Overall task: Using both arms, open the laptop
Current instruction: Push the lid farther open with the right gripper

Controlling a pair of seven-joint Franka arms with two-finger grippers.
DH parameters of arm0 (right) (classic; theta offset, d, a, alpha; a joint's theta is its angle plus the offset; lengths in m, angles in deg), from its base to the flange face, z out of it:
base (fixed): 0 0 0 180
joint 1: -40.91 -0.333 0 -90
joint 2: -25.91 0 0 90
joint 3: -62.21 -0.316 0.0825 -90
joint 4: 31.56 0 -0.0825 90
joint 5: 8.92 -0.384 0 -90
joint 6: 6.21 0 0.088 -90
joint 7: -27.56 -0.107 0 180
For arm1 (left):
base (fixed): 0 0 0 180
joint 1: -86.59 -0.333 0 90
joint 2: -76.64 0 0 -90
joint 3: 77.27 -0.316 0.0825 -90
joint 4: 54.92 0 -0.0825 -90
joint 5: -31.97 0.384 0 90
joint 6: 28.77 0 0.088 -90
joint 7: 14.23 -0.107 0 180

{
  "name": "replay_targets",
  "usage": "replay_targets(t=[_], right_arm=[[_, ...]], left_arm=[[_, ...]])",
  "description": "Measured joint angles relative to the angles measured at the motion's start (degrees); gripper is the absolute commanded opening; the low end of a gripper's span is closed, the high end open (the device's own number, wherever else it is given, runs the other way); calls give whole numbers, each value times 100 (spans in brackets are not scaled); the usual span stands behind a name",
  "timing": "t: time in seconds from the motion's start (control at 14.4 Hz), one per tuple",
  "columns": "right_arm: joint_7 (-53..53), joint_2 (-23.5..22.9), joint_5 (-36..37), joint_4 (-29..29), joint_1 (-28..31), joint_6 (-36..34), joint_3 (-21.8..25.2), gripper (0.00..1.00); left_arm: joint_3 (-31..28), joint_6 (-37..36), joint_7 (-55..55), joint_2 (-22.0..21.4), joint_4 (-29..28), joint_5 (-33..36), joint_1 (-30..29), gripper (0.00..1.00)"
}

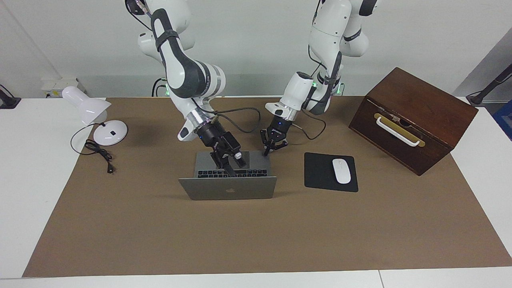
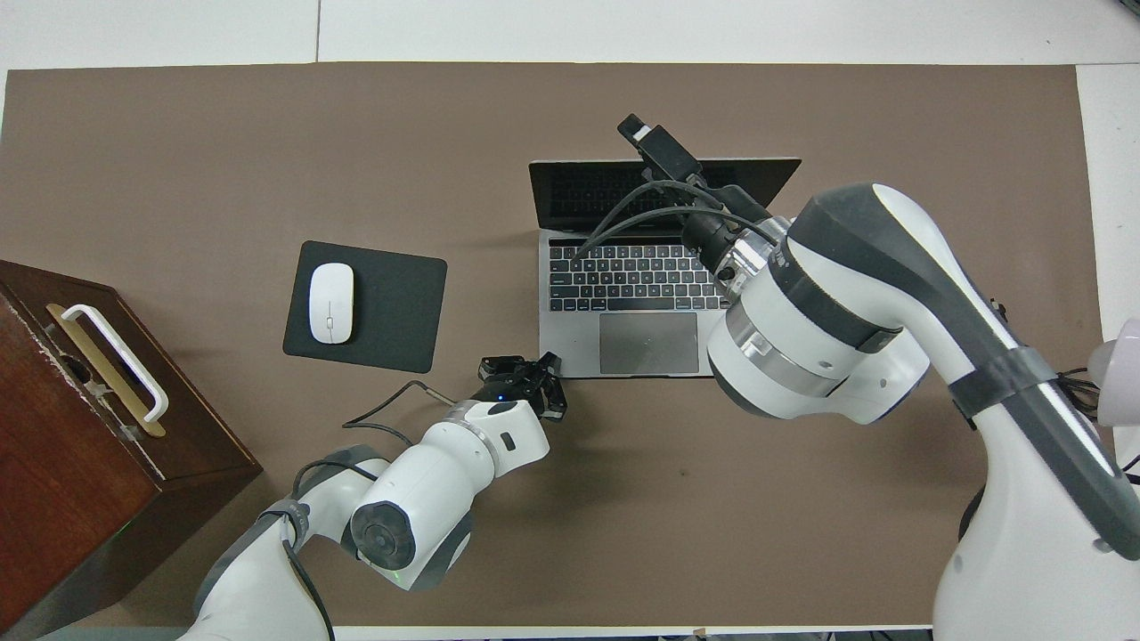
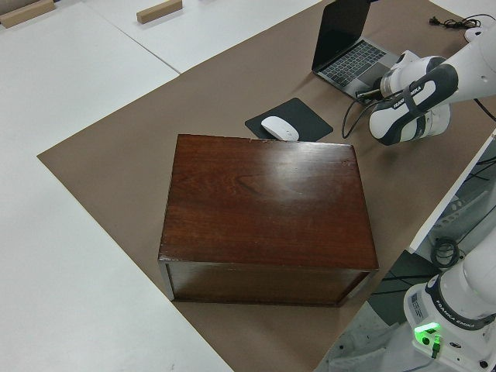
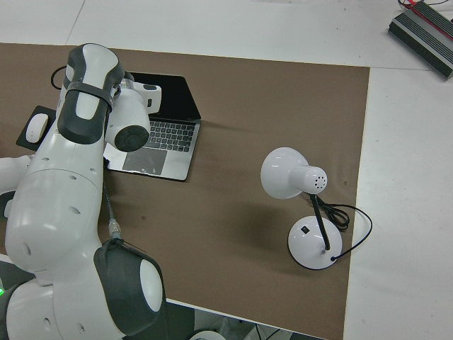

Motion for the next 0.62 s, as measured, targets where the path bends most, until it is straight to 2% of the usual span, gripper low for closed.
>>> replay_targets(t=[0.21, 0.42, 0.62], right_arm=[[-450, -64, -8, 255, -403, 338, -10, 100], [-800, -188, 22, 746, -644, 785, -13, 100], [-1448, -385, 815, 1272, -661, 1083, -17, 100]], left_arm=[[-5, 1, 0, 0, 0, 0, 3, 0], [-10, 3, 2, 1, 5, -35, 8, 0], [-52, 3, 1, 56, 86, -154, 8, 0]])
